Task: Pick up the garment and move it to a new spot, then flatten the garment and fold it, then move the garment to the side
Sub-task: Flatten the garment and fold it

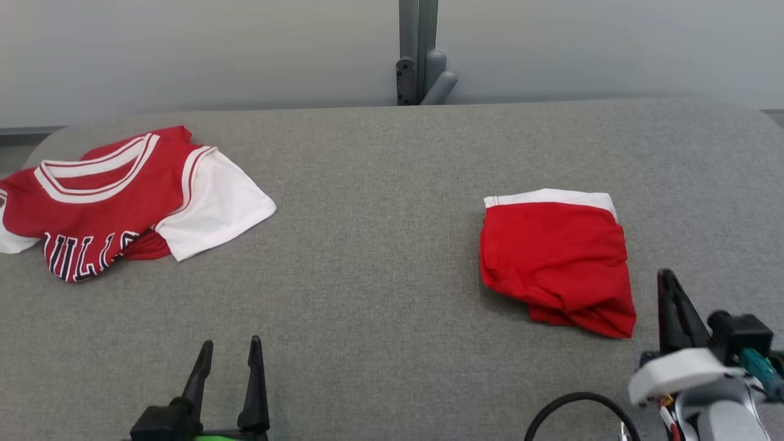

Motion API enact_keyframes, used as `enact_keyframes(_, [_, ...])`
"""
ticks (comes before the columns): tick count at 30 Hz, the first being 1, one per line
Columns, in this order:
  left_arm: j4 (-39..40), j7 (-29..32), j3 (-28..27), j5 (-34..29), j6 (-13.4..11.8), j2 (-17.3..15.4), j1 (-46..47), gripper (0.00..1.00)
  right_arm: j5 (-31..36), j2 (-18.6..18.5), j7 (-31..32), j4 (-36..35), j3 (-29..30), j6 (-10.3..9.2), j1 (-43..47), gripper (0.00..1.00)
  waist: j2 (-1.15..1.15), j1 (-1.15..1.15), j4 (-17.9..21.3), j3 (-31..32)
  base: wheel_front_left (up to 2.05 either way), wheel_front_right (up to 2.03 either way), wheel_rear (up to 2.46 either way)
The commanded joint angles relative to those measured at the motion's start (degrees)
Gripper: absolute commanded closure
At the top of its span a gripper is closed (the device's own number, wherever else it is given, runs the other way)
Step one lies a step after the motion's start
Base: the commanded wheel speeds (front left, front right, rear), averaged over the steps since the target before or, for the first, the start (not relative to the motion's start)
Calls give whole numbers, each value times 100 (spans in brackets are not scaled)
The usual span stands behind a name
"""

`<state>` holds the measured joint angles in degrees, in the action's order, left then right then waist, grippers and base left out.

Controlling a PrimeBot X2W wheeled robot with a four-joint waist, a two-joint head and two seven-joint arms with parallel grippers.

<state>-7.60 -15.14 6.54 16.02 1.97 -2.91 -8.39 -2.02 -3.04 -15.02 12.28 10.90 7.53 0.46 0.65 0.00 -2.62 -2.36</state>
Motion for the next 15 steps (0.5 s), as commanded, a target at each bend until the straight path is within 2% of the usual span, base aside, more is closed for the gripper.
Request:
enact_keyframes(1, [29,0,29,30,30,0,175,0,125,-14,-19,138,-93,-8,-259,100,-65,0,-46,-232,0,0,0])
enact_keyframes(8, [-71,0,168,31,84,-3,486,0,547,-176,-19,1330,-539,-8,-1390,100,-65,0,-270,-558,0,0,0])
enact_keyframes(15, [-121,0,147,20,91,-3,551,0,628,-223,-19,2028,-989,-8,-1657,100,-65,0,-391,-653,0,0,0])
